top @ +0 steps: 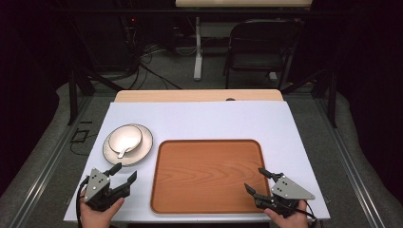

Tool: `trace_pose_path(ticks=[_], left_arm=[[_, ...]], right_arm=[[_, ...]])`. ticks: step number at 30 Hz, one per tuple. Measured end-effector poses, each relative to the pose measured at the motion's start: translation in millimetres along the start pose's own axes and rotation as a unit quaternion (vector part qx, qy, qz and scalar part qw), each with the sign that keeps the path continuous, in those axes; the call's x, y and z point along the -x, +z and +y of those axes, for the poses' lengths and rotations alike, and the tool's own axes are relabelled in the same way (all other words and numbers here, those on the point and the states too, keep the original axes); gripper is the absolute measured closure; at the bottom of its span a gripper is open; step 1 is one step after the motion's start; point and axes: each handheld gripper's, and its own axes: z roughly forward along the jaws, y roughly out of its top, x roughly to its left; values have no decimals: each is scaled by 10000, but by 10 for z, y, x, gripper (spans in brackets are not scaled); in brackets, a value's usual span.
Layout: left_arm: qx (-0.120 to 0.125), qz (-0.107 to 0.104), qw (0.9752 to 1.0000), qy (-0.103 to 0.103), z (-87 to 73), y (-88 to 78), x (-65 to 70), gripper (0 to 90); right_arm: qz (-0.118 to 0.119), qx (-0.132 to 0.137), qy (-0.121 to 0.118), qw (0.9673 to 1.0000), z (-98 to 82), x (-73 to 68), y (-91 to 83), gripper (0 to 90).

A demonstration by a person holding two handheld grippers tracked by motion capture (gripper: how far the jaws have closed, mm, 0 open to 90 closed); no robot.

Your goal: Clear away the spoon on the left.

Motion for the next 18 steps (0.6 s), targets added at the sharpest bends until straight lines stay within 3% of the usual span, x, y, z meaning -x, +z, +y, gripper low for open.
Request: trace_pose_path(ticks=[5, 11, 12, 18], left_arm=[[-27, -15, 10000, -65, -5, 4, -14, 373], [62, 200, 9997, -147, 4, -26, -60, 402], [102, 262, 9993, -237, 13, -34, -81, 407], [32, 360, 9988, -315, 19, -42, -116, 467]], right_arm=[[17, 21, -25, 10000, 0, 5, -15, 309], [-34, 25, 15, 10000, 2, 20, -28, 309], [-26, 23, 1, 10000, 1, 16, -31, 310], [-34, 10, 6, 10000, -4, 18, -36, 309]])
